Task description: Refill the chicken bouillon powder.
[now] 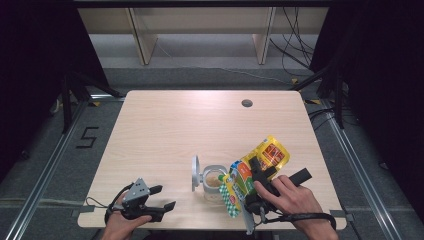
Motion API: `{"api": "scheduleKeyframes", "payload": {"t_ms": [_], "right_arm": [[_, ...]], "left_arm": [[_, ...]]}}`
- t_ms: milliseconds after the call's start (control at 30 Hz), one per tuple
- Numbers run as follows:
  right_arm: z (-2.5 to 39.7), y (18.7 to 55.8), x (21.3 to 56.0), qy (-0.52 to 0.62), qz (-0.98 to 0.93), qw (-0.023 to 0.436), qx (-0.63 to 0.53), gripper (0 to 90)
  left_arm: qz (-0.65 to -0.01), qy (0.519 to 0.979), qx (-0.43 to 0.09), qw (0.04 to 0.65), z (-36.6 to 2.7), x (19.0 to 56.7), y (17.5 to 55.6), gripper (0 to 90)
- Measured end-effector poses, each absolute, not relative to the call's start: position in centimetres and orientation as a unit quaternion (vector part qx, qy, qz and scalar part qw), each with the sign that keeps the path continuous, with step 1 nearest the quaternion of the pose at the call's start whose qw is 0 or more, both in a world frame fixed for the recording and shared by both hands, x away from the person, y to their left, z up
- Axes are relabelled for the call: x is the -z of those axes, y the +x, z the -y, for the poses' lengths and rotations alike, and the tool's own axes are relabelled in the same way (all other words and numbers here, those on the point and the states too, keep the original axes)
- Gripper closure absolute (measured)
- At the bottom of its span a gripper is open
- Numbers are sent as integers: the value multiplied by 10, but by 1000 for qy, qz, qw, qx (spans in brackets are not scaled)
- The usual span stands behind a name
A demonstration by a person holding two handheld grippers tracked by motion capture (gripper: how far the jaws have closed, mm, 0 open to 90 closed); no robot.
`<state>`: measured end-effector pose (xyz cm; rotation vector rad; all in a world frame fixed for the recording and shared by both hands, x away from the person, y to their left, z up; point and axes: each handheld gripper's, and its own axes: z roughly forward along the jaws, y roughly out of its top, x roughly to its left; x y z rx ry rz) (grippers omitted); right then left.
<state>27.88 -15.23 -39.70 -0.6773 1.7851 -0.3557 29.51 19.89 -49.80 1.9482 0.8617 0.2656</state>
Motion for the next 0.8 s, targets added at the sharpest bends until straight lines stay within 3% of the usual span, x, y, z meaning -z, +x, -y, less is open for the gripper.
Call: {"api": "scheduleKeyframes", "payload": {"t_ms": [800], "right_arm": [[151,281,397,-302,-760,556,149,566]], "left_arm": [[-352,801,-107,473,-199,500,296,234]]}}
